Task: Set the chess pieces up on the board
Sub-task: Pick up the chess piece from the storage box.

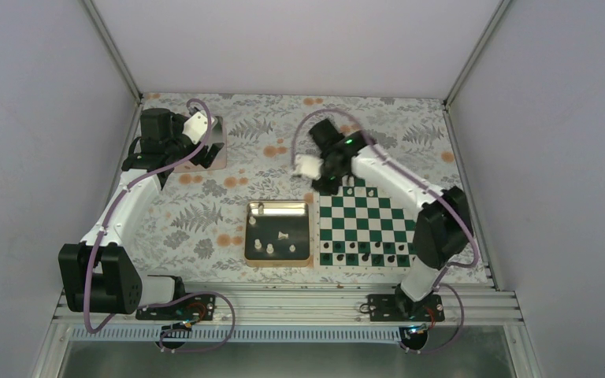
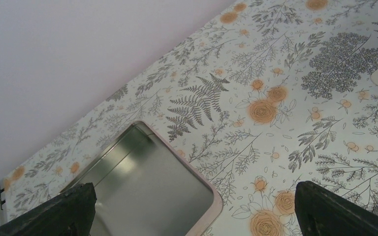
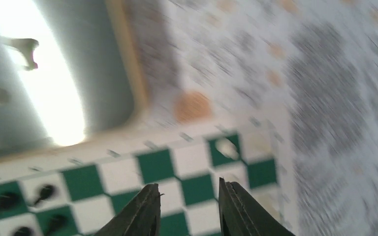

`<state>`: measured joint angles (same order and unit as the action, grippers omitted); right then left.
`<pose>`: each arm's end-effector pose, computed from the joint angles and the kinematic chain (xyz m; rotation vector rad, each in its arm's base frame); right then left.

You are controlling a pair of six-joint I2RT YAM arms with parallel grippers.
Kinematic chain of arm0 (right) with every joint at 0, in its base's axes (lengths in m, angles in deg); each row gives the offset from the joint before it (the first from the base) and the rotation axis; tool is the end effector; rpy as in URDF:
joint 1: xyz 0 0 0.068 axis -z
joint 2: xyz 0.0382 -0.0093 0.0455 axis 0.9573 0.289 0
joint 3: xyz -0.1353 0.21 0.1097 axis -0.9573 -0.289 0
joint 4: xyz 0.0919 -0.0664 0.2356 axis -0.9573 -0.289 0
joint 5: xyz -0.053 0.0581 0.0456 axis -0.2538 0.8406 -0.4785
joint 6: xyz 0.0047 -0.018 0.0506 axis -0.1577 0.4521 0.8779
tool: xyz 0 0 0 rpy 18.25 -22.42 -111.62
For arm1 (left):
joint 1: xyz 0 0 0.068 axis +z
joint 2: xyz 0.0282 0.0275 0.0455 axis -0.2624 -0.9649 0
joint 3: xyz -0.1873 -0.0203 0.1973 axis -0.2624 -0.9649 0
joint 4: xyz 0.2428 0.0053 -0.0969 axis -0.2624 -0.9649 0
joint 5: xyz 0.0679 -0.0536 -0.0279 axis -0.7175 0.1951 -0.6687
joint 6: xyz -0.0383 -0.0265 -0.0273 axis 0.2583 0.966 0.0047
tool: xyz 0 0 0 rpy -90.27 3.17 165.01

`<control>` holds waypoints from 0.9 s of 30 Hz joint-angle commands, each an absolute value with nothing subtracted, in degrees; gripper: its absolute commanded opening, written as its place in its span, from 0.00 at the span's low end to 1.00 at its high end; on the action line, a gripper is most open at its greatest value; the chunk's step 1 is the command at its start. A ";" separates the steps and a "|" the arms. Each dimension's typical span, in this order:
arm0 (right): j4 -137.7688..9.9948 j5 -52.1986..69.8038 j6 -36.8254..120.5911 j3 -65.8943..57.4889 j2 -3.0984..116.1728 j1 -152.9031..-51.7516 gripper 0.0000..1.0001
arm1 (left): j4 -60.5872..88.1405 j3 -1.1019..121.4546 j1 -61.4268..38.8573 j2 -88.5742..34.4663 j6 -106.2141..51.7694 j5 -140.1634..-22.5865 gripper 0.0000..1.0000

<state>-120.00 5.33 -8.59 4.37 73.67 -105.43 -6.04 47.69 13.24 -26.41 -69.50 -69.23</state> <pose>0.2914 0.1866 0.2705 -1.7348 2.1968 0.0540 0.2925 -0.0224 0.3043 0.7864 1.9519 -0.0818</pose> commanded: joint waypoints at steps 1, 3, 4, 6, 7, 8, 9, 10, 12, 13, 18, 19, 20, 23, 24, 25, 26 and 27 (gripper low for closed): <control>-123.58 4.63 -3.96 5.02 76.38 -116.87 0.34 | -5.35 48.56 13.37 -26.37 -69.86 -68.69 1.00; -123.32 5.52 -3.24 5.19 78.04 -120.88 0.34 | -5.35 48.50 13.37 -26.31 -69.90 -68.75 1.00; -123.19 5.98 -3.20 5.18 78.96 -122.66 0.34 | -5.37 48.51 13.33 -26.28 -69.86 -68.75 1.00; -122.84 6.67 -3.10 5.16 80.59 -125.46 0.34 | -5.38 48.56 13.37 -26.27 -69.91 -68.67 1.00; -122.47 6.96 -3.08 5.16 81.42 -126.51 0.34 | -5.37 48.55 13.37 -26.25 -69.87 -68.71 1.00; -122.06 7.23 -3.14 5.22 82.20 -127.39 0.34 | -5.35 48.52 13.37 -26.23 -69.83 -68.65 1.00; -121.55 7.57 -3.28 5.24 82.90 -128.22 0.34 | -5.35 48.48 13.37 -26.27 -69.87 -68.67 1.00; -121.14 7.95 -3.42 5.38 83.45 -128.87 0.33 | -5.36 48.52 13.35 -26.32 -69.89 -68.61 1.00; -120.82 9.02 -3.58 6.18 84.63 -130.17 0.33 | -5.41 48.43 13.37 -26.36 -69.89 -68.48 1.00; -120.85 9.37 -3.64 6.61 85.20 -130.86 0.33 | -5.44 48.46 13.35 -26.40 -69.87 -68.38 1.00; -121.28 9.56 -4.27 7.85 87.31 -133.54 0.33 | -5.38 48.37 13.35 -26.27 -69.86 -68.39 1.00; -121.20 9.29 -4.23 8.02 87.67 -133.70 0.33 | -5.30 48.39 13.37 -26.20 -69.85 -68.45 1.00; -121.02 8.94 -4.26 8.09 88.04 -133.68 0.33 | -5.37 48.34 13.37 -26.18 -69.91 -68.45 1.00; -120.69 7.33 -4.10 8.15 88.59 -133.65 0.33 | -5.36 48.26 13.37 -25.97 -69.84 -68.44 1.00; -120.71 7.31 -4.01 8.29 88.77 -133.59 0.33 | -5.38 48.25 13.37 -25.95 -69.91 -68.43 1.00; -120.70 7.62 -4.12 8.45 88.77 -133.67 0.33 | -5.33 48.27 13.37 -25.92 -69.85 -68.39 1.00; -120.77 8.18 -4.21 8.61 88.75 -133.67 0.33 | -5.30 48.20 13.37 -25.96 -69.88 -68.36 1.00; -120.96 8.64 -4.22 8.85 88.67 -133.74 0.33 | -5.29 48.21 13.36 -26.03 -69.86 -68.37 1.00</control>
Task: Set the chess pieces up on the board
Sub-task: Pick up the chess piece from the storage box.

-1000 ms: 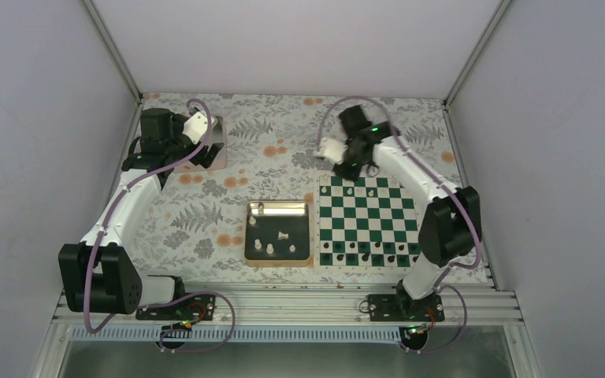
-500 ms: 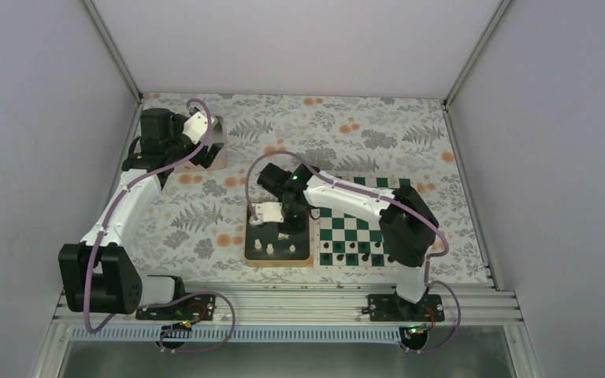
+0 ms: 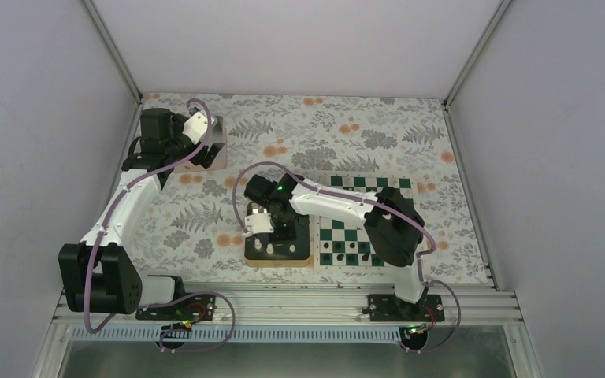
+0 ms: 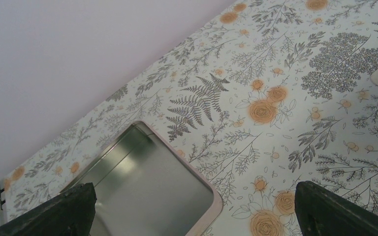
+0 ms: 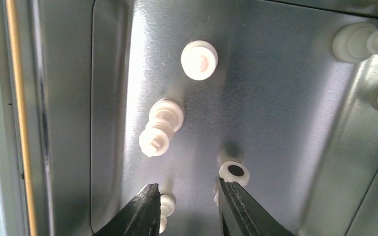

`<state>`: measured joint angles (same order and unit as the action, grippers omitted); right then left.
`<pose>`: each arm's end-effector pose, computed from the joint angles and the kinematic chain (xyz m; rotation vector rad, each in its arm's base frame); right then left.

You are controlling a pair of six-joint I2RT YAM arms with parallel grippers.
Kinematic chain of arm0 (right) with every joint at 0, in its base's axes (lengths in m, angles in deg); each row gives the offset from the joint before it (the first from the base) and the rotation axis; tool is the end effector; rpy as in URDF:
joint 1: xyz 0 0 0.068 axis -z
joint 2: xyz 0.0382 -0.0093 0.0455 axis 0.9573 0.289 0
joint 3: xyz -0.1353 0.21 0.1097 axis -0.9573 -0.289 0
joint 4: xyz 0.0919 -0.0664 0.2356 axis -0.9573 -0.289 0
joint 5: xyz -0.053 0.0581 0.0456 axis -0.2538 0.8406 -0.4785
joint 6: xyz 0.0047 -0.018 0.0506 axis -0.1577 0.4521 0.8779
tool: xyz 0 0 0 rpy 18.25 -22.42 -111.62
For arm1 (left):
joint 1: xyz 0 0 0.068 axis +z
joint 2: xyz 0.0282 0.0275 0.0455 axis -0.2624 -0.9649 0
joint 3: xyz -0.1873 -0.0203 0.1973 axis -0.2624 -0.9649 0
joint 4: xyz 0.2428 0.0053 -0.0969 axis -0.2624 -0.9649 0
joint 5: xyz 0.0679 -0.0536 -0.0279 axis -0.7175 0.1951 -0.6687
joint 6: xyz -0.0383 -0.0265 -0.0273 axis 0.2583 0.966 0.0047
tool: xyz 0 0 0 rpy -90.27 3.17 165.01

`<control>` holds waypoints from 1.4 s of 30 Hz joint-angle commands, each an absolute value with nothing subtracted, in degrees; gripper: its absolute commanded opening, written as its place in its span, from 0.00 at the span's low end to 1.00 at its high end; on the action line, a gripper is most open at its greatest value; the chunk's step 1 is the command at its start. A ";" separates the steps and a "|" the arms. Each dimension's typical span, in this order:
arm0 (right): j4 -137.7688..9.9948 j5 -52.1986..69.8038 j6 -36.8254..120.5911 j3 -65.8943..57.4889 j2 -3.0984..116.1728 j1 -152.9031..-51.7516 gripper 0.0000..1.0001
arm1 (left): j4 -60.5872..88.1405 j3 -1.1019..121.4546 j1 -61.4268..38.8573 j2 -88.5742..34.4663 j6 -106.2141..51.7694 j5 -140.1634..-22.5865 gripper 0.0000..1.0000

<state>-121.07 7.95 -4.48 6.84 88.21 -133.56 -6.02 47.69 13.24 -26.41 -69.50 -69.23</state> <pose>0.1845 0.3325 0.1945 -2.3415 1.9553 0.2075 0.2925 -0.0224 0.3043 0.7863 1.9516 -0.0817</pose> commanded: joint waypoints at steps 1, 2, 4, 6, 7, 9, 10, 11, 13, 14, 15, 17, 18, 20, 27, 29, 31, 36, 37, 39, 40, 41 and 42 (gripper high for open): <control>-121.19 9.09 -4.22 9.12 88.60 -133.80 0.33 | -5.25 48.28 13.35 -25.96 -69.96 -68.37 1.00; -121.34 9.42 -4.22 9.34 88.57 -133.92 0.34 | -5.28 48.19 13.36 -26.08 -69.98 -68.37 1.00; -121.66 9.73 -4.22 9.66 88.48 -134.16 0.33 | -5.37 48.25 13.35 -26.03 -69.97 -68.25 1.00; -121.80 9.88 -4.22 9.91 88.56 -134.64 0.33 | -5.36 48.29 13.35 -25.97 -69.99 -68.32 1.00; -122.00 10.00 -4.35 10.05 88.76 -134.87 0.34 | -5.32 48.29 13.38 -25.96 -69.96 -68.35 1.00; -122.61 10.26 -4.31 10.55 89.26 -135.30 0.34 | -5.37 48.28 13.37 -25.89 -69.99 -68.36 1.00; -122.85 10.30 -4.31 10.78 89.54 -135.48 0.34 | -5.30 48.22 13.33 -25.91 -69.96 -68.37 1.00; -122.95 10.49 -4.33 10.98 89.68 -135.59 0.34 | -5.37 48.25 13.36 -25.85 -69.98 -68.42 1.00; -122.91 10.90 -4.39 10.87 89.75 -135.69 0.35 | -5.36 48.22 13.37 -25.90 -69.87 -68.45 1.00; -122.74 10.92 -4.39 10.92 89.84 -135.77 0.35 | -5.30 48.17 13.37 -25.84 -69.93 -68.43 1.00; -122.63 10.84 -4.27 10.93 90.06 -135.89 0.35 | -5.28 48.21 13.37 -25.85 -69.95 -68.41 1.00; -122.53 10.98 -4.22 10.97 90.43 -135.93 0.35 | -5.27 48.11 13.37 -25.91 -70.00 -68.30 1.00; -122.46 10.96 -4.30 11.00 90.67 -136.02 0.35 | -5.21 48.13 13.37 -25.94 -70.07 -68.36 1.00; -122.41 10.81 -4.39 11.10 91.17 -136.04 0.35 | -5.20 48.03 13.36 -25.94 -70.08 -68.36 1.00; -122.35 11.22 -4.68 11.88 92.56 -136.48 0.35 | -4.96 47.78 13.37 -25.81 -70.18 -68.27 1.00; -122.25 11.33 -4.68 11.99 92.71 -136.63 0.35 | -4.91 47.66 13.39 -25.85 -70.26 -68.27 1.00; -122.20 11.42 -4.79 11.99 93.12 -136.73 0.35 | -4.82 47.64 13.33 -25.92 -70.30 -68.18 1.00; -121.67 11.70 -4.93 12.09 93.47 -137.04 0.33 | -4.76 47.58 13.37 -26.00 -70.35 -68.19 1.00; -121.76 11.72 -4.92 12.10 93.62 -137.09 0.32 | -4.76 47.55 13.37 -25.96 -70.35 -68.22 1.00; -121.73 11.58 -5.06 11.82 93.90 -137.18 0.29 | -4.79 47.50 13.37 -25.99 -70.37 -68.14 1.00; -121.67 11.49 -5.15 11.64 93.91 -137.22 0.26 | -4.83 47.51 13.41 -25.99 -70.41 -68.19 1.00; -121.39 11.43 -5.19 11.48 93.86 -137.27 0.22 | -4.85 47.50 13.37 -26.00 -70.36 -68.17 1.00; -121.10 11.37 -5.19 11.26 93.68 -137.27 0.18 | -4.83 47.44 13.37 -26.05 -70.36 -68.19 1.00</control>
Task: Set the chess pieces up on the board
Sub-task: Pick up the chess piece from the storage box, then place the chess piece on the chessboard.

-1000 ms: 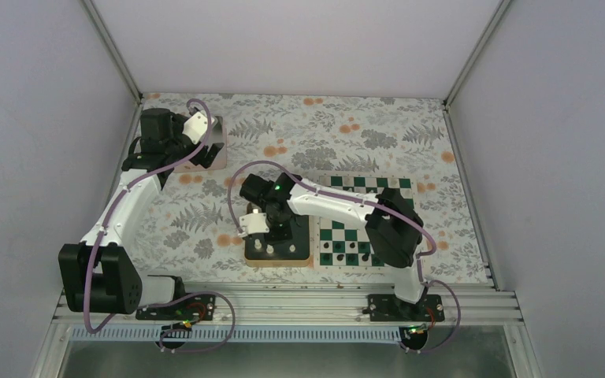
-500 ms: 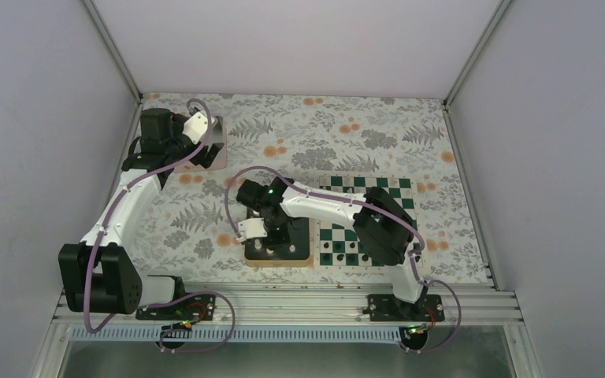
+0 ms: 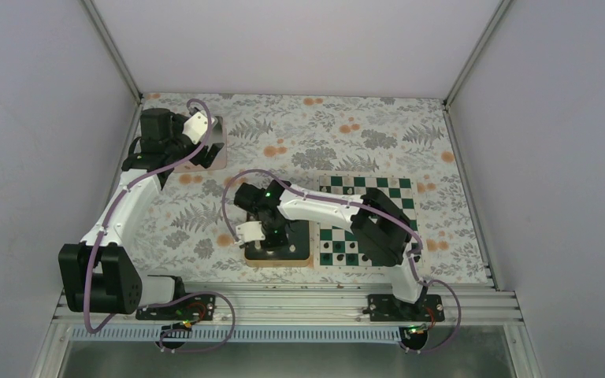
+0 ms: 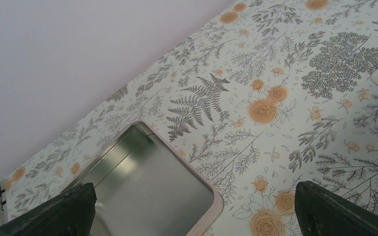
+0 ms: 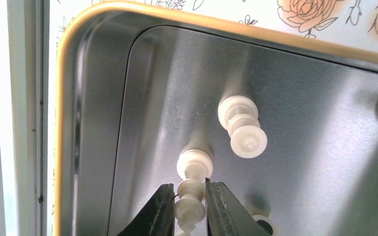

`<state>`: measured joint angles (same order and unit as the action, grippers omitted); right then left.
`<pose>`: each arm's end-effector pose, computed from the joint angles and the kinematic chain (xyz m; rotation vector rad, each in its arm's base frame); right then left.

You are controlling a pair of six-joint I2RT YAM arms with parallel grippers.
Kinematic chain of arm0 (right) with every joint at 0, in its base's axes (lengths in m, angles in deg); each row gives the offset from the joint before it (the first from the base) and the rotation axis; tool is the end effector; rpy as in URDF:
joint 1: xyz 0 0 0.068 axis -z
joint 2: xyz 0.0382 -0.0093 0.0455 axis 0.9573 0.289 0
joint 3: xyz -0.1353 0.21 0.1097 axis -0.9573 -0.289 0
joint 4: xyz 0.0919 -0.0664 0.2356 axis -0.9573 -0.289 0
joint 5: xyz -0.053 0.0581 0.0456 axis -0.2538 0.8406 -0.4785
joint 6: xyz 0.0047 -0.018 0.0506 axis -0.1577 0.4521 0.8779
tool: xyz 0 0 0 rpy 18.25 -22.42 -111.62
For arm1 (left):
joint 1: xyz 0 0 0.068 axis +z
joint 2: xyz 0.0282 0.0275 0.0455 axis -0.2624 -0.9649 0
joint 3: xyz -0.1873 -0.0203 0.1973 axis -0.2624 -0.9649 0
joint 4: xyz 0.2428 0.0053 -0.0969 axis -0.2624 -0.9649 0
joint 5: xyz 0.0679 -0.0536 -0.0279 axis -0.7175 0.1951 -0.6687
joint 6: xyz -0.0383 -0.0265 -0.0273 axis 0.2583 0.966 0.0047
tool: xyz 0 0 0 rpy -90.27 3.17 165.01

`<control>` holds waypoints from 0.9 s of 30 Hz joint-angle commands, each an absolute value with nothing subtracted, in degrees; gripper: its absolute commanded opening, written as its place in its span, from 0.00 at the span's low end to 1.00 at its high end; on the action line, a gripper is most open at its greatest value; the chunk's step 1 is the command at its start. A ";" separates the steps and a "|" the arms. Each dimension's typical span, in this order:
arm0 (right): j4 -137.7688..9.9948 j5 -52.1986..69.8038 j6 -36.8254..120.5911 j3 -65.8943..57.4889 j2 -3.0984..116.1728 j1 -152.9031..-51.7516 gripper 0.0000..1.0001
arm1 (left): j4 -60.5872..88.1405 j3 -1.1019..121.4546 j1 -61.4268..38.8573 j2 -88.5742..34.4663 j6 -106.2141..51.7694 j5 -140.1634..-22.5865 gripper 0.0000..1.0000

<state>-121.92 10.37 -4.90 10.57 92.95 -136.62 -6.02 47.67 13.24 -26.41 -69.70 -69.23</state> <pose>0.1719 0.3561 0.1808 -2.4302 1.9079 0.2671 0.2925 -0.0224 0.3042 0.7897 1.9505 -0.0797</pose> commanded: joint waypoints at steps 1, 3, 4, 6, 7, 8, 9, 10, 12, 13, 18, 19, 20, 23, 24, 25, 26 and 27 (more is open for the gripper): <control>-121.03 11.27 -5.19 11.20 93.55 -137.27 0.16 | -4.80 47.50 13.37 -26.02 -70.40 -68.19 1.00; -121.11 10.74 -5.12 11.13 93.13 -137.27 0.12 | -4.78 47.47 13.39 -26.00 -70.42 -68.19 1.00; -121.12 10.36 -5.02 11.13 92.76 -137.22 0.11 | -4.80 47.51 13.37 -26.01 -70.43 -68.19 1.00; -121.37 9.65 -4.92 11.11 91.58 -137.04 0.08 | -4.83 47.59 13.37 -26.05 -70.38 -68.19 1.00; -121.69 9.41 -4.87 11.24 91.09 -136.83 0.07 | -4.82 47.56 13.39 -25.96 -70.36 -68.20 1.00; -122.17 9.19 -4.85 11.42 90.34 -136.46 0.07 | -4.78 47.59 13.37 -25.95 -70.34 -68.23 1.00; -122.58 8.35 -4.69 11.77 89.53 -135.83 0.07 | -4.83 47.52 13.41 -25.92 -70.33 -68.23 1.00; -122.97 7.42 -4.53 12.04 88.72 -134.94 0.07 | -4.85 47.57 13.37 -25.94 -70.30 -68.27 1.00; -124.29 6.14 -4.30 13.57 86.84 -132.35 0.06 | -4.85 47.66 13.37 -25.86 -70.31 -68.21 1.00; -124.96 5.46 -4.25 14.26 85.82 -130.85 0.07 | -4.85 47.68 13.43 -25.91 -70.35 -68.17 1.00; -127.91 2.45 -5.36 17.52 80.21 -119.00 0.07 | -4.89 47.68 13.40 -25.75 -70.27 -68.12 1.00; -128.30 2.56 -6.04 18.22 79.40 -116.08 0.07 | -4.87 47.67 13.37 -25.80 -70.33 -68.11 1.00; -128.51 2.60 -6.84 18.73 78.75 -112.86 0.07 | -4.91 47.68 13.37 -25.82 -70.35 -68.10 1.00; -128.64 2.46 -9.36 19.43 78.42 -102.96 0.07 | -4.82 47.77 13.42 -25.87 -70.07 -68.37 1.00; -128.65 2.90 -10.08 19.59 78.82 -99.72 0.07 | -4.76 47.77 13.38 -25.83 -70.07 -68.49 1.00; -128.54 3.38 -10.79 19.71 79.37 -96.53 0.07 | -4.75 47.85 13.38 -25.83 -70.02 -68.49 1.00; -128.32 3.91 -11.40 19.74 79.94 -93.56 0.07 | -4.82 47.86 13.37 -25.82 -70.05 -68.40 1.00; -128.14 4.46 -12.03 19.70 80.75 -90.72 0.07 | -4.80 47.86 13.39 -25.79 -70.05 -68.35 1.00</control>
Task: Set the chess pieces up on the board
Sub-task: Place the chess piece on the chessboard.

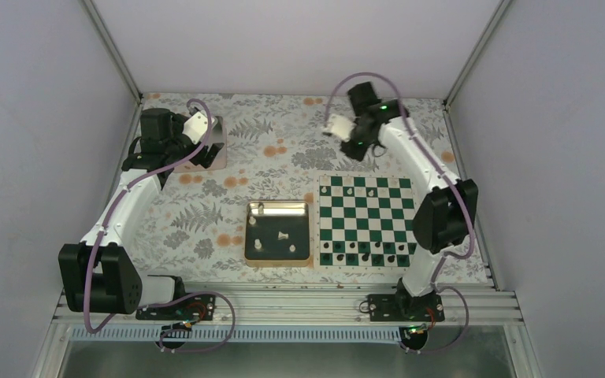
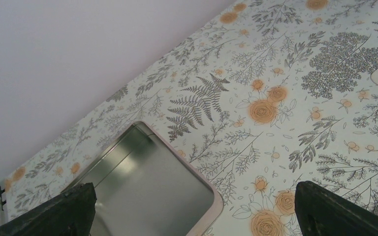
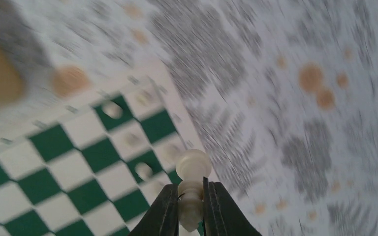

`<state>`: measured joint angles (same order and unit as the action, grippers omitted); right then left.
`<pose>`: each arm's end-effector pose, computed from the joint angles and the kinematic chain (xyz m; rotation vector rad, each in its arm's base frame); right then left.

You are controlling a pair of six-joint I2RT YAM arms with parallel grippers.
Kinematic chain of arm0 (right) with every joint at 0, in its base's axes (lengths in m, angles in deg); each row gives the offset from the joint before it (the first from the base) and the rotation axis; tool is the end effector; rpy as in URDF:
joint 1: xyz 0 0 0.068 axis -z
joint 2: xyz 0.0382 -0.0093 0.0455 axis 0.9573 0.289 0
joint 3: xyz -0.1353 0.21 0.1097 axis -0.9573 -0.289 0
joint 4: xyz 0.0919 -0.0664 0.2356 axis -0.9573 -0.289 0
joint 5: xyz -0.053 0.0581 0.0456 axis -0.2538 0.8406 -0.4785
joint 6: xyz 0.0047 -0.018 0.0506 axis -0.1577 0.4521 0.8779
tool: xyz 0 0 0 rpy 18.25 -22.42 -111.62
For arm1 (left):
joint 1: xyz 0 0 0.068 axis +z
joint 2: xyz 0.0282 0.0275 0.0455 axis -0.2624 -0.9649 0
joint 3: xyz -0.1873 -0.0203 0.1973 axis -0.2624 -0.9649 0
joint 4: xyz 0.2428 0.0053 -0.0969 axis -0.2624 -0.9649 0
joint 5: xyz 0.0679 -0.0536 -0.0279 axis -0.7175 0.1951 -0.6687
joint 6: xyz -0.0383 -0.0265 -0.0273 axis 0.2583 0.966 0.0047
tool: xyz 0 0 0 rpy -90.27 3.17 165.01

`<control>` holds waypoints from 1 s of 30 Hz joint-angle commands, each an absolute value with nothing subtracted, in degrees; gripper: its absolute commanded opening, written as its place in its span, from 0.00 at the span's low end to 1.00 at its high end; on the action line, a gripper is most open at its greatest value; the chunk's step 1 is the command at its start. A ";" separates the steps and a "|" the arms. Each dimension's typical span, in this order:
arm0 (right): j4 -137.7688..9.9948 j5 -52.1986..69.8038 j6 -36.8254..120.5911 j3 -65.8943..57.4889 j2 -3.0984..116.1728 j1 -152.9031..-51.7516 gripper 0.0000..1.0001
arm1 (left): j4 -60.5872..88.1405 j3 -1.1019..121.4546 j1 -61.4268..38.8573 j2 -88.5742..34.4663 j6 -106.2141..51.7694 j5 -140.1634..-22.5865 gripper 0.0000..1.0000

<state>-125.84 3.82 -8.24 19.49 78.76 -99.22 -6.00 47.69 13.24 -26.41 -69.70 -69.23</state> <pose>0.3344 0.1650 0.3129 -1.5633 2.2376 -0.0227 0.2925 -0.0224 0.3043 0.7897 1.9498 -0.0795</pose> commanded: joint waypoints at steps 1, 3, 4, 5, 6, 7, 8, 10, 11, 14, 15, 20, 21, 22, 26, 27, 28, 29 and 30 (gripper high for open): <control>-127.90 5.27 -12.71 19.41 81.32 -88.32 0.07 | -4.92 47.86 13.37 -25.83 -70.04 -68.31 1.00; -127.11 6.26 -13.77 18.43 82.91 -84.35 0.07 | -5.02 47.87 13.37 -25.84 -70.17 -68.37 1.00; -126.60 6.31 -13.99 18.02 83.70 -82.86 0.07 | -5.02 47.92 13.35 -25.85 -70.15 -68.25 1.00; -126.25 6.34 -14.10 17.55 84.64 -81.57 0.07 | -5.09 47.94 13.41 -25.86 -70.08 -68.23 1.00; -125.92 6.43 -14.21 17.05 85.52 -80.68 0.07 | -5.11 48.01 13.32 -25.83 -70.08 -68.26 1.00; -125.58 6.35 -14.30 16.43 86.40 -79.94 0.07 | -5.11 48.01 13.36 -25.84 -70.07 -68.28 1.00; -125.08 6.15 -14.28 15.81 87.21 -79.40 0.08 | -5.15 48.06 13.37 -25.89 -70.14 -68.27 1.00; -124.44 6.15 -14.22 14.66 88.87 -78.69 0.08 | -5.28 48.00 13.36 -25.92 -70.16 -68.23 1.00; -124.20 6.25 -14.20 14.24 89.52 -78.44 0.08 | -5.29 48.09 13.37 -25.92 -70.10 -68.27 1.00; -123.52 6.88 -14.07 13.05 90.74 -78.21 0.09 | -5.26 48.10 13.39 -26.00 -70.15 -68.27 1.00; -123.40 7.07 -14.06 12.71 91.05 -78.21 0.09 | -5.29 48.12 13.37 -26.09 -70.13 -68.21 1.00; -122.77 7.41 -13.65 11.50 92.45 -78.21 0.09 | -5.28 48.10 13.39 -26.35 -70.13 -68.28 1.00; -123.00 7.46 -13.63 11.34 92.81 -78.25 0.10 | -5.33 48.08 13.37 -26.38 -70.16 -68.25 1.00; -123.12 7.58 -13.65 11.19 93.08 -78.26 0.10 | -5.25 48.12 13.41 -26.38 -70.13 -68.21 1.00; -122.69 8.23 -13.62 10.52 93.34 -78.30 0.10 | -5.28 48.12 13.37 -26.40 -70.14 -68.21 1.00; -122.53 8.38 -13.62 10.37 93.32 -78.30 0.10 | -5.29 48.10 13.37 -26.44 -70.15 -68.17 1.00; -122.46 8.51 -13.65 10.26 93.31 -78.30 0.10 | -5.30 48.08 13.37 -26.44 -70.16 -68.23 1.00; -122.40 8.54 -13.69 10.21 93.32 -78.34 0.10 | -5.29 48.11 13.39 -26.44 -70.13 -68.26 1.00; -122.28 8.62 -13.63 10.09 93.32 -78.30 0.10 | -5.37 48.10 13.37 -26.44 -70.17 -68.20 1.00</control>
